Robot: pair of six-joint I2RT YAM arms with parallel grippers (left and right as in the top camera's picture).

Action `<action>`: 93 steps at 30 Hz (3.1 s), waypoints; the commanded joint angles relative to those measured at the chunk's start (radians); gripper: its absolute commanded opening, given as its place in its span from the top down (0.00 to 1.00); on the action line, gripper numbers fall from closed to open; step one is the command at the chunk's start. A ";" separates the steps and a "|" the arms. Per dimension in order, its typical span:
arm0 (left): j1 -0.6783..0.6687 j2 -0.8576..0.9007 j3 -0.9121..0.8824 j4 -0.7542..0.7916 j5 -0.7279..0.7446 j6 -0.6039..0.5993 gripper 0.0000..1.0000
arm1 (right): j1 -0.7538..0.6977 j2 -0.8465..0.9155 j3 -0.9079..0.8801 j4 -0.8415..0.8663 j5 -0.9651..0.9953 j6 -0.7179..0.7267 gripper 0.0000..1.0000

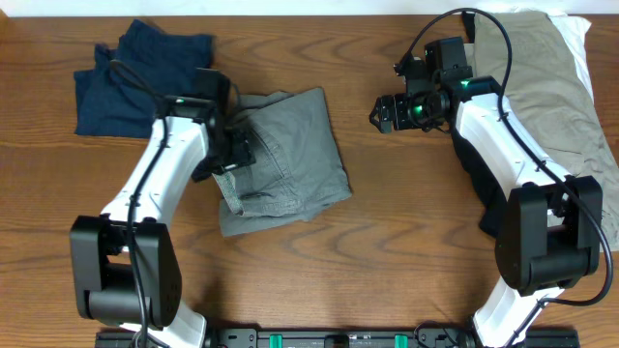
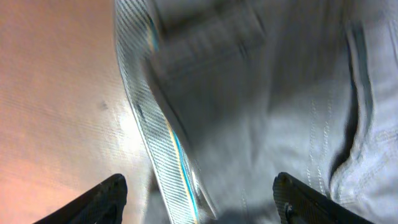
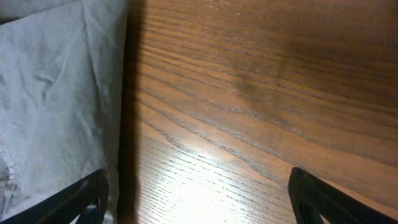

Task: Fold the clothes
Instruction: 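Press and tuck the folded shorts' left edge with the left gripper, then grasp the folded grey shorts with the left gripper and lift them upward-left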

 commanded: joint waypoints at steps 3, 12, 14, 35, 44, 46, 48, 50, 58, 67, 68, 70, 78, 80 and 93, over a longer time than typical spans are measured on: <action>0.027 0.002 -0.031 0.043 -0.008 0.082 0.24 | -0.011 -0.021 0.015 -0.002 0.001 -0.023 0.10; 0.027 0.068 -0.034 0.062 -0.009 0.108 0.23 | -0.011 -0.021 0.015 -0.002 0.001 -0.026 0.09; 0.027 0.082 -0.040 0.074 -0.009 0.108 0.23 | -0.011 -0.021 0.015 -0.002 0.001 -0.026 0.09; 0.027 0.126 -0.243 0.361 0.187 0.108 0.23 | -0.013 -0.021 0.015 0.002 0.002 -0.034 0.09; 0.026 0.126 -0.257 0.406 0.295 0.108 0.45 | -0.013 -0.021 0.015 0.018 0.001 -0.033 0.09; 0.026 0.126 -0.257 0.414 0.319 0.108 0.50 | -0.013 -0.021 0.015 0.022 0.001 -0.033 0.09; 0.026 0.126 -0.257 0.424 0.345 0.107 0.58 | -0.013 -0.021 0.015 0.024 0.001 -0.033 0.09; 0.026 0.126 -0.257 0.438 0.380 0.107 0.67 | -0.013 -0.021 0.015 0.025 0.001 -0.033 0.09; 0.026 0.126 -0.257 0.534 0.439 0.051 0.94 | -0.013 -0.021 0.015 0.024 0.001 -0.033 0.08; 0.034 0.029 -0.254 0.598 0.452 0.005 0.94 | -0.013 -0.021 0.015 0.023 0.001 -0.033 0.09; 0.038 0.010 -0.254 0.600 0.452 0.005 0.94 | -0.013 -0.021 0.015 0.024 0.001 -0.033 0.09; 0.047 -0.036 -0.254 0.601 0.442 -0.005 0.94 | -0.013 -0.021 0.015 0.024 0.001 -0.033 0.09; 0.090 -0.177 -0.254 0.602 0.335 -0.088 0.94 | -0.013 -0.021 0.015 0.024 0.001 -0.032 0.09; 0.093 -0.185 -0.254 0.606 0.335 -0.093 0.94 | -0.013 -0.021 0.015 0.024 0.001 -0.032 0.09; 0.094 -0.198 -0.254 0.923 0.336 -0.325 0.94 | -0.013 -0.021 0.015 0.023 0.001 -0.032 0.09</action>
